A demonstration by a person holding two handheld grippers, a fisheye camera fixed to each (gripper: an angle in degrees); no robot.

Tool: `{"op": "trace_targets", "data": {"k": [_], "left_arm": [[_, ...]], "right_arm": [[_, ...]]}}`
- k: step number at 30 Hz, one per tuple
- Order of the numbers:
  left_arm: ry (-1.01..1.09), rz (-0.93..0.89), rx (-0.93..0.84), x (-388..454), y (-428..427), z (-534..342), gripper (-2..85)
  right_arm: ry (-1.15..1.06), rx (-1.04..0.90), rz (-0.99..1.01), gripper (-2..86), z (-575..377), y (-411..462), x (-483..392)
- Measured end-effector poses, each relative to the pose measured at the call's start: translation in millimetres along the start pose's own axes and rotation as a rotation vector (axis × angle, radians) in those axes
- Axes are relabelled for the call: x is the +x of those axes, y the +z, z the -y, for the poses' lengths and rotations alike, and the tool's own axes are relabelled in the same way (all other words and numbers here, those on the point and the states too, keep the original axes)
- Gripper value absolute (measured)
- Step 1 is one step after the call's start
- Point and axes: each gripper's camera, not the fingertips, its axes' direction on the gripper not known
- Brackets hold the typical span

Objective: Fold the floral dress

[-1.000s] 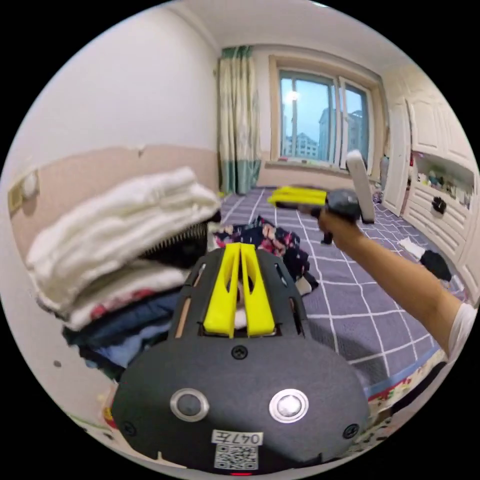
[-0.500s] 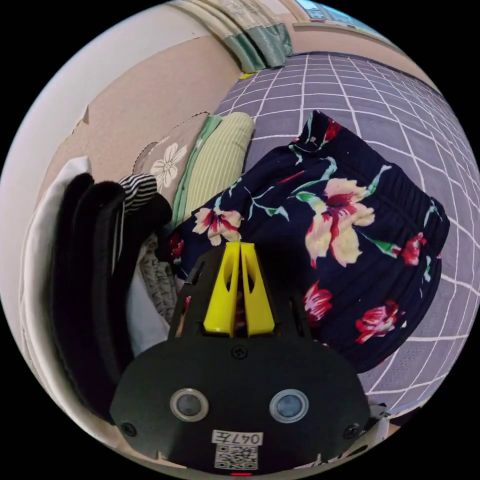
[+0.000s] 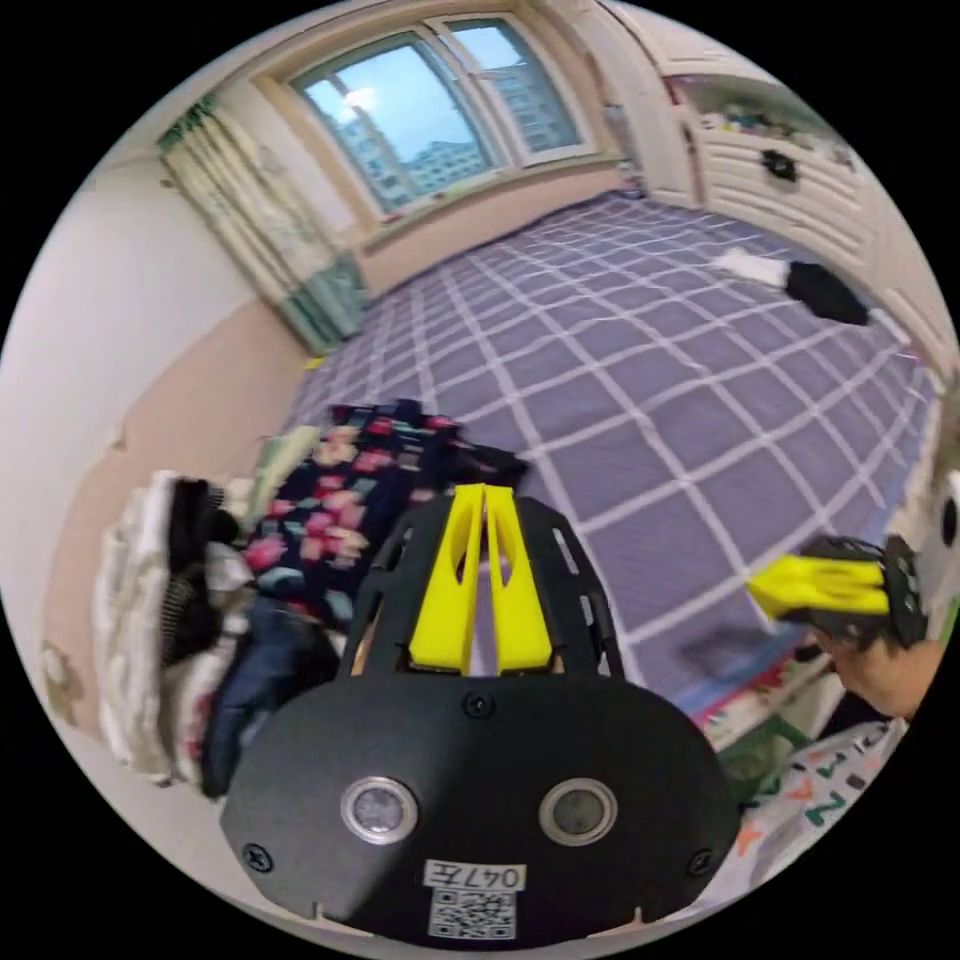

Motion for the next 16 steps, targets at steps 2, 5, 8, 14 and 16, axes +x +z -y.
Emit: {"op": "trace_targets", "data": {"k": [2, 5, 8, 14, 16], "left_arm": [[-0.018, -0.174, 0.007, 34.9, 11.7, -20.1, -0.9], [-0.081, -0.298, -0.03, 84.2, 37.1, -49.3, -0.8], [-0.001, -0.422, -0.084, 139.6, 48.6, -66.2, -0.8], [0.15, -0.633, -0.052, 217.0, 41.8, -42.0, -0.8], [0.157, -0.763, -0.006, 240.0, 45.0, -20.9, -0.7]], "right_arm": [[0.094, -0.041, -0.035, -0.9, -26.9, -32.1, 21.8], [0.155, -0.11, 0.098, 0.2, -62.4, -74.5, 42.8], [0.135, -0.115, 0.006, 0.9, -83.6, -132.0, 51.7], [0.166, -0.04, -0.232, 3.4, -90.4, -243.9, 113.1], [0.204, -0.005, -0.248, 3.4, -96.5, -273.0, 131.8]]}}
